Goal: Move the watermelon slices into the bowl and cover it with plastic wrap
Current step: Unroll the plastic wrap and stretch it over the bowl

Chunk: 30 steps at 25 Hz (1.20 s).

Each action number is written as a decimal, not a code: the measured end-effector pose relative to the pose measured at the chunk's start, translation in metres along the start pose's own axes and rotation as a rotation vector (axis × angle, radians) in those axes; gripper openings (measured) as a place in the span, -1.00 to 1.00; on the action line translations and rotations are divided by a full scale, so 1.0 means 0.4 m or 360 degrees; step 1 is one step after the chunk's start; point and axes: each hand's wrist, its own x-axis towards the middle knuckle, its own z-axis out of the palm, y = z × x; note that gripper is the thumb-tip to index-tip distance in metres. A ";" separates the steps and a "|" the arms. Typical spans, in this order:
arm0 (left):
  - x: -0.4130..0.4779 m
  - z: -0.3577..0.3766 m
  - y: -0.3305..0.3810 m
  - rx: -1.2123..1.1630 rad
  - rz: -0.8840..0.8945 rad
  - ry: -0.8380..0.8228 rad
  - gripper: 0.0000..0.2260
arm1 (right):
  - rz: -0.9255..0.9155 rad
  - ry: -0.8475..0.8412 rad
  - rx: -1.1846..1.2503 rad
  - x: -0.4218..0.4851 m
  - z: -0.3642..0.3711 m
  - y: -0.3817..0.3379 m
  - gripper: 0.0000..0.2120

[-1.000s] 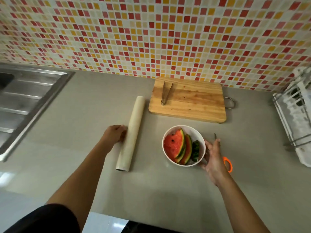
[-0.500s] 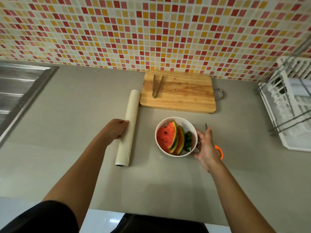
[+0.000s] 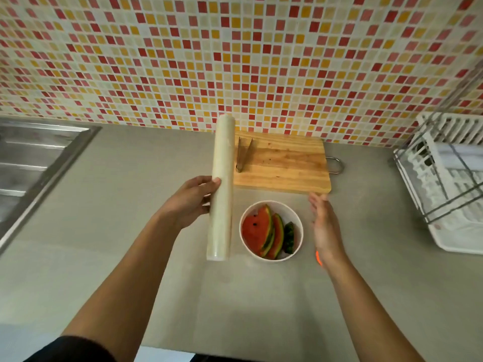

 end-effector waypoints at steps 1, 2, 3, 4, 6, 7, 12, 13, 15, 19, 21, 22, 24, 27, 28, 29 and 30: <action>-0.008 0.036 0.036 -0.0050 0.0070 -0.0024 -0.69 | -0.0139 -0.0024 -0.0003 -0.004 0.000 -0.031 -0.74; -0.016 0.070 0.068 -0.0091 0.0143 -0.0044 -0.68 | -0.0256 -0.0078 -0.0042 -0.013 -0.001 -0.063 -0.82; -0.024 0.103 0.095 -0.0122 0.0213 -0.0067 -0.68 | -0.0355 -0.0149 -0.0108 -0.025 -0.005 -0.093 -0.84; -0.032 0.130 0.117 -0.0136 0.0273 -0.0083 -0.67 | -0.0442 -0.0213 -0.0169 -0.038 -0.006 -0.115 -0.86; -0.050 0.178 0.150 -0.0141 0.0373 -0.0095 -0.64 | -0.0579 -0.0258 -0.0222 -0.067 -0.010 -0.139 -0.87; -0.056 0.199 0.162 -0.0146 0.0420 -0.0094 -0.63 | -0.0606 -0.0255 -0.0216 -0.080 -0.011 -0.145 -0.86; -0.080 0.287 0.182 -0.0059 0.0600 -0.0050 -0.69 | -0.0604 -0.0109 0.0044 -0.062 -0.014 -0.210 -0.70; -0.087 0.302 0.180 -0.0005 0.0640 -0.0040 -0.72 | -0.0604 -0.0103 0.0107 -0.042 -0.013 -0.243 -0.66; -0.099 0.331 0.179 0.0074 0.0703 -0.0050 -0.71 | -0.0598 -0.0200 0.0144 0.001 -0.013 -0.322 -0.57; -0.110 0.367 0.185 0.0177 0.0845 -0.0059 -0.59 | -0.0684 -0.0233 0.0132 0.062 -0.020 -0.452 -0.47; -0.109 0.370 0.180 0.0218 0.0896 -0.0038 -0.58 | -0.0694 -0.0083 0.0181 0.080 -0.029 -0.478 -0.50; -0.110 0.370 0.175 0.0250 0.0917 -0.0024 -0.56 | -0.0690 -0.0034 0.0199 0.086 -0.030 -0.483 -0.52; -0.112 0.378 0.165 0.0347 0.0986 0.0028 -0.54 | -0.0700 0.0012 0.0261 0.094 -0.029 -0.490 -0.57; -0.113 0.396 0.151 0.0457 0.1118 0.0116 -0.51 | -0.0707 0.0083 0.0430 0.099 -0.026 -0.500 -0.69; -0.114 0.402 0.146 0.0453 0.1129 0.0115 -0.51 | -0.0711 0.0117 0.0455 0.098 -0.024 -0.503 -0.73; -0.113 0.407 0.141 0.0429 0.1129 0.0100 -0.52 | -0.0722 0.0154 0.0464 0.098 -0.022 -0.505 -0.76; -0.111 0.410 0.136 0.0397 0.1129 0.0080 -0.54 | -0.0740 0.0196 0.0461 0.097 -0.020 -0.508 -0.79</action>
